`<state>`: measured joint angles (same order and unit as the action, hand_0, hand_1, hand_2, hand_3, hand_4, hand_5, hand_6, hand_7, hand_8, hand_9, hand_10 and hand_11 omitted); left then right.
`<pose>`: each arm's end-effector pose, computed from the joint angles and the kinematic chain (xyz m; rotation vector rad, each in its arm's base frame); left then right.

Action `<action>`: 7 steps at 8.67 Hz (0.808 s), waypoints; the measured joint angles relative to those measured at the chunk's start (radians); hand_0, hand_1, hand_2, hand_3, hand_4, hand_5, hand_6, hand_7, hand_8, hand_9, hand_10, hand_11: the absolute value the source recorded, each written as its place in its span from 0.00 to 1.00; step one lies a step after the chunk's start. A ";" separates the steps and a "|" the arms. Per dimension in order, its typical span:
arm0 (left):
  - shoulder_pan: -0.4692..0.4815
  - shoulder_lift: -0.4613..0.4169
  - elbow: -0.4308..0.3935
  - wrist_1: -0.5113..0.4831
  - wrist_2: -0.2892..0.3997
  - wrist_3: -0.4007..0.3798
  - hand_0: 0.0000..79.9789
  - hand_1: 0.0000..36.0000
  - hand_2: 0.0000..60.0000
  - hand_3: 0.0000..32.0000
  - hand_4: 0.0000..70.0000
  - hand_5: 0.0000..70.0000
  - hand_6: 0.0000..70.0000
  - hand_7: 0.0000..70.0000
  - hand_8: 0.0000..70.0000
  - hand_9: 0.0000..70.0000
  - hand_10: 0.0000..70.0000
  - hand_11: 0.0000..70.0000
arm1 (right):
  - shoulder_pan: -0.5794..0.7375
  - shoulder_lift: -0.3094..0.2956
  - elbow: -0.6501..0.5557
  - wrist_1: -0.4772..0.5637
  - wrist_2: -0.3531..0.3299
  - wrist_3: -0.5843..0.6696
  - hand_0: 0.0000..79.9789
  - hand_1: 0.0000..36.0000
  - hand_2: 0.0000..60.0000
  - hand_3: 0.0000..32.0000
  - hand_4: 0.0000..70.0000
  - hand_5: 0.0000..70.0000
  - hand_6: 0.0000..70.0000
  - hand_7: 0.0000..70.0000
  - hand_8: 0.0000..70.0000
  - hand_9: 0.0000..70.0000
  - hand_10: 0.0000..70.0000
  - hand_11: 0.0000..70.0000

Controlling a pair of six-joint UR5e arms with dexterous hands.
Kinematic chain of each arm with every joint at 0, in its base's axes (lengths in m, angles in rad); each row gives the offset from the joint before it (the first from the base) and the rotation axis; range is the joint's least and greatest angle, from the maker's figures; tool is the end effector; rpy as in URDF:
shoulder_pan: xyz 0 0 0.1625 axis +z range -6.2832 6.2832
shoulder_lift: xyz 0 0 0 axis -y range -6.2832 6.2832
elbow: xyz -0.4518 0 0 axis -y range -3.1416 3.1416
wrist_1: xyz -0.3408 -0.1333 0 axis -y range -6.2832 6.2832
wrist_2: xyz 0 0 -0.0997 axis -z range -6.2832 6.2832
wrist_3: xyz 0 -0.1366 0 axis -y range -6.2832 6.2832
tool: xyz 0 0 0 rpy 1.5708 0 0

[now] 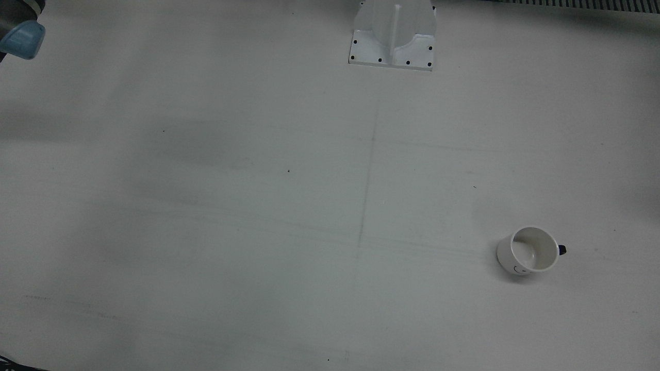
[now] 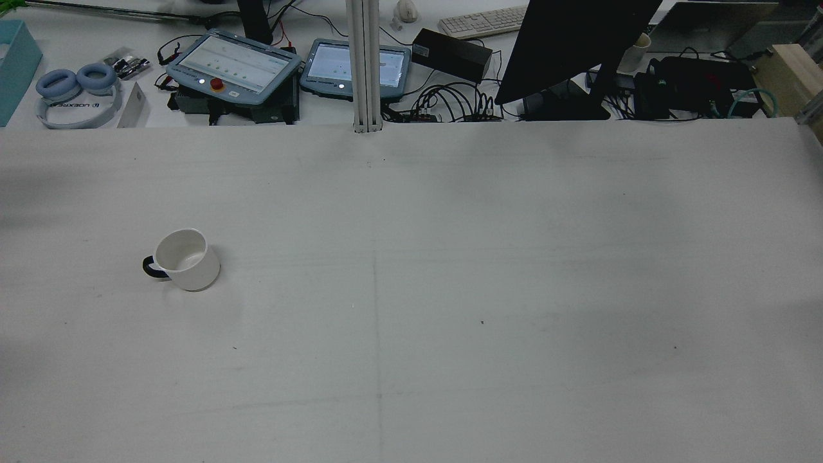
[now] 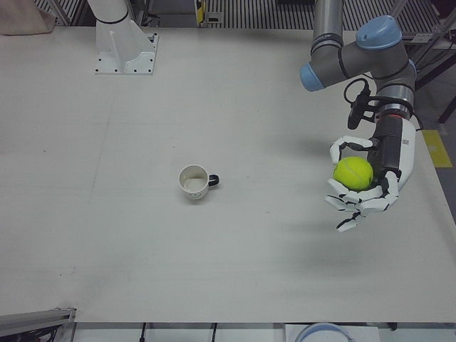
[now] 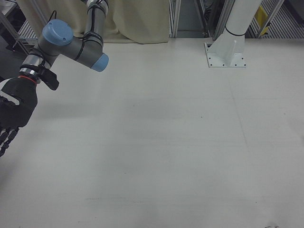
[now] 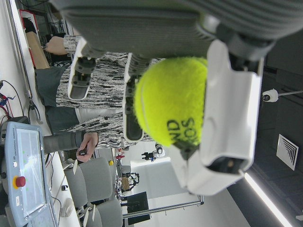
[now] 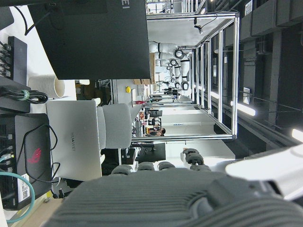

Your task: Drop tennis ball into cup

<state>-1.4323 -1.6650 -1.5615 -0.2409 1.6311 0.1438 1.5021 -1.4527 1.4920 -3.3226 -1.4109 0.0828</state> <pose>-0.0489 -0.5552 0.6342 -0.0454 2.3919 -1.6894 0.1195 -0.5226 0.7155 -0.0325 1.9881 -2.2813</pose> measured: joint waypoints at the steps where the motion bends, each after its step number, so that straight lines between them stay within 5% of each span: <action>1: -0.002 0.000 -0.003 0.000 0.000 -0.001 1.00 1.00 1.00 1.00 0.00 0.45 1.00 0.86 0.61 0.53 0.17 0.30 | 0.000 0.000 0.000 0.000 0.001 0.000 0.00 0.00 0.00 0.00 0.00 0.00 0.00 0.00 0.00 0.00 0.00 0.00; 4: 0.025 0.017 -0.090 0.012 0.001 0.005 1.00 1.00 1.00 1.00 0.00 0.48 1.00 0.84 0.62 0.51 0.15 0.28 | 0.000 0.000 -0.003 0.000 0.001 0.001 0.00 0.00 0.00 0.00 0.00 0.00 0.00 0.00 0.00 0.00 0.00 0.00; 7: 0.177 0.049 -0.177 0.040 0.000 0.052 1.00 1.00 1.00 1.00 0.00 0.47 1.00 0.81 0.62 0.51 0.16 0.29 | 0.000 0.000 -0.005 0.001 0.001 0.002 0.00 0.00 0.00 0.00 0.00 0.00 0.00 0.00 0.00 0.00 0.00 0.00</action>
<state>-1.2549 -1.6164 -1.7386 -0.2004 1.6314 0.1956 1.5018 -1.4527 1.4868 -3.3217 -1.4102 0.0848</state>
